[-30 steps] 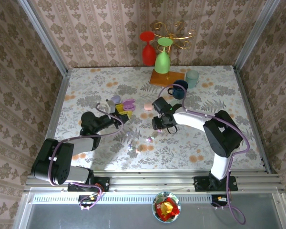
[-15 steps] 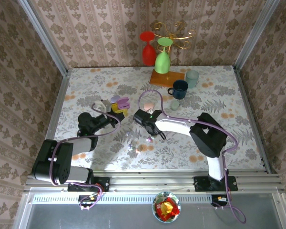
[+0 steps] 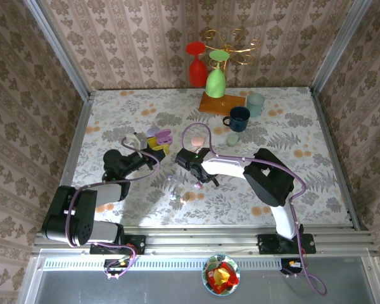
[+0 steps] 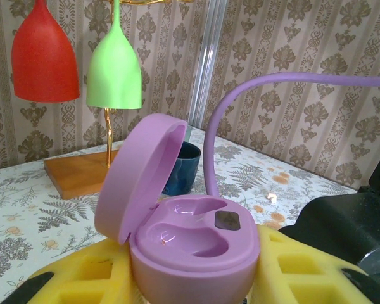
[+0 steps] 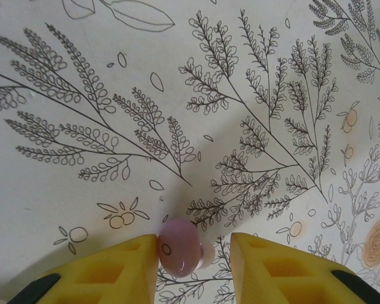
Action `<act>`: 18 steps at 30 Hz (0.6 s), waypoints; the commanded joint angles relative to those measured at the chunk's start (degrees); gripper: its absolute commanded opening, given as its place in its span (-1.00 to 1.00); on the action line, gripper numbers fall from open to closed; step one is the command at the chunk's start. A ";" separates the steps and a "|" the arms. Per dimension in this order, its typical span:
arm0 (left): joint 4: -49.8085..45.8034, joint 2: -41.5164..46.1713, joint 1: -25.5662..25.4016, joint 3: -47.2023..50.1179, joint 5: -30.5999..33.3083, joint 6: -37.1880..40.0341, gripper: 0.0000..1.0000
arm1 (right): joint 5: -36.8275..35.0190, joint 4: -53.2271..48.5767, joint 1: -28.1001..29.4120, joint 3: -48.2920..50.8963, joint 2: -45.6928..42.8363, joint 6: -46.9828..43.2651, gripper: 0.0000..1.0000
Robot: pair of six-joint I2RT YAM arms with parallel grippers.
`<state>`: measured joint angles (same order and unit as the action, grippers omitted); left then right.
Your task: Insert the wireless bluetooth earbuds into the charging case
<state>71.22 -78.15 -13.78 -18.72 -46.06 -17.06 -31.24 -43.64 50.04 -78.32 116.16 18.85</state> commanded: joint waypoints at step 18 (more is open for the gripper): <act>2.26 0.23 -0.06 -0.44 -2.52 0.38 -0.84 | -2.96 -2.01 -0.38 -2.48 2.58 -3.00 -0.55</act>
<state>71.22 -78.15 -13.78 -18.72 -47.00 -17.06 -32.40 -43.99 49.89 -79.46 117.82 16.36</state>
